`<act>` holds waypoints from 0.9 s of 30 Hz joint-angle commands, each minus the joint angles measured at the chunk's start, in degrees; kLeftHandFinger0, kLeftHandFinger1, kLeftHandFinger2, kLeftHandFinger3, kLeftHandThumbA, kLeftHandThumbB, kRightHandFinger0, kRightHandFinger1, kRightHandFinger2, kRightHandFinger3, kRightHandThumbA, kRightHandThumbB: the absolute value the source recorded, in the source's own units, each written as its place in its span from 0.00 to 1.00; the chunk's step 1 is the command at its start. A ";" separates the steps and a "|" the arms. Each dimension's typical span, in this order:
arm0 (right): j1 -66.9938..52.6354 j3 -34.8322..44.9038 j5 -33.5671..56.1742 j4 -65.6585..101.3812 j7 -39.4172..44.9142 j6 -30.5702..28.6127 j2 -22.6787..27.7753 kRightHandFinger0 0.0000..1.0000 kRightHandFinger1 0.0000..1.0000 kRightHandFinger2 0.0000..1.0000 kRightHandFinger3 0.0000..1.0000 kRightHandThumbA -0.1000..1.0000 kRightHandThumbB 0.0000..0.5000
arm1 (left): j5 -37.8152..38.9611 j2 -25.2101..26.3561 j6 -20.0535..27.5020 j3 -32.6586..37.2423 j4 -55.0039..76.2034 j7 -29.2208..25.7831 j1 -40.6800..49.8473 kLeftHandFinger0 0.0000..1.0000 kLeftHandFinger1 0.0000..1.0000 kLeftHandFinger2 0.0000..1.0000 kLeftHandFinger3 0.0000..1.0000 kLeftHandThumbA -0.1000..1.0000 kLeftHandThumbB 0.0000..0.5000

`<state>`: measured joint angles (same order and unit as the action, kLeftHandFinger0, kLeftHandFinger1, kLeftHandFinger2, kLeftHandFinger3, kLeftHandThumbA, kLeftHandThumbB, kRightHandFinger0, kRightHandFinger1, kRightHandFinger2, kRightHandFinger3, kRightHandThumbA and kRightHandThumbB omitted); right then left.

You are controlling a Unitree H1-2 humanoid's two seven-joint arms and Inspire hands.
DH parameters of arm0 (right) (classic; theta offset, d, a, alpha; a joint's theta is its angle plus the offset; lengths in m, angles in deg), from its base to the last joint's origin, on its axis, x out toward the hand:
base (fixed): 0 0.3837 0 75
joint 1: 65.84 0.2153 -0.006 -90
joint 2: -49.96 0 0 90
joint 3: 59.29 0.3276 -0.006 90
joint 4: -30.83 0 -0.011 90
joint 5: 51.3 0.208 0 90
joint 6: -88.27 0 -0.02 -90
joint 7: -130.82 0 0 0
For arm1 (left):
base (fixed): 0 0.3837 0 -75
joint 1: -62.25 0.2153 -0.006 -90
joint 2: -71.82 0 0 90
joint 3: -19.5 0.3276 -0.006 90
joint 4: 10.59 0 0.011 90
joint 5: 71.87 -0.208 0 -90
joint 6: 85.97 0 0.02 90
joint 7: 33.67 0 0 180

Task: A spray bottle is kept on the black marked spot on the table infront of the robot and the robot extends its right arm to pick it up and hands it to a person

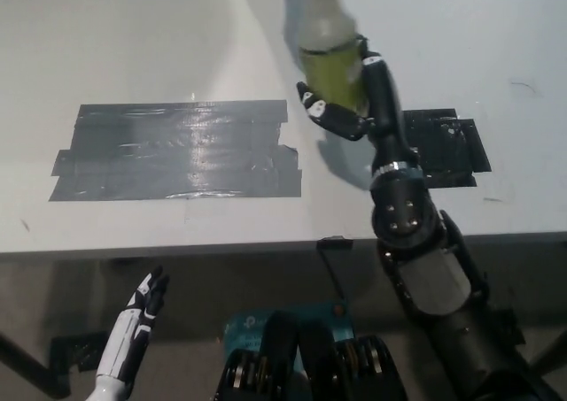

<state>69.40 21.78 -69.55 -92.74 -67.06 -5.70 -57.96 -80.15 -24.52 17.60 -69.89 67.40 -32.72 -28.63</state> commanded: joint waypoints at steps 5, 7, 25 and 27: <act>8.05 -0.59 -0.45 -4.75 -0.47 -1.78 -3.36 0.00 0.41 0.81 0.91 0.00 0.20 | -0.75 0.66 0.67 0.37 1.55 -0.02 -0.44 1.00 1.00 1.00 1.00 1.00 1.00; 8.80 -0.76 -0.54 -7.26 -0.89 -2.83 -4.06 0.00 0.41 0.80 0.90 0.00 0.20 | -0.88 0.72 0.54 0.40 1.67 -0.04 -0.28 1.00 1.00 1.00 1.00 1.00 1.00; 4.90 -2.48 3.63 -2.31 12.79 -2.07 0.85 1.00 1.00 1.00 1.00 0.80 0.94 | -1.10 1.13 0.67 0.87 1.70 0.63 -0.75 1.00 1.00 0.99 1.00 1.00 0.98; 3.34 -2.54 3.76 2.51 14.35 -0.05 2.50 1.00 1.00 1.00 1.00 0.88 1.00 | -0.84 1.05 0.63 0.78 1.65 0.60 -0.76 1.00 1.00 0.98 1.00 1.00 1.00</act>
<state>73.33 20.18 -67.61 -98.80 -60.84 -6.98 -58.80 -80.89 -24.43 17.58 -69.32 67.40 -32.58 -28.81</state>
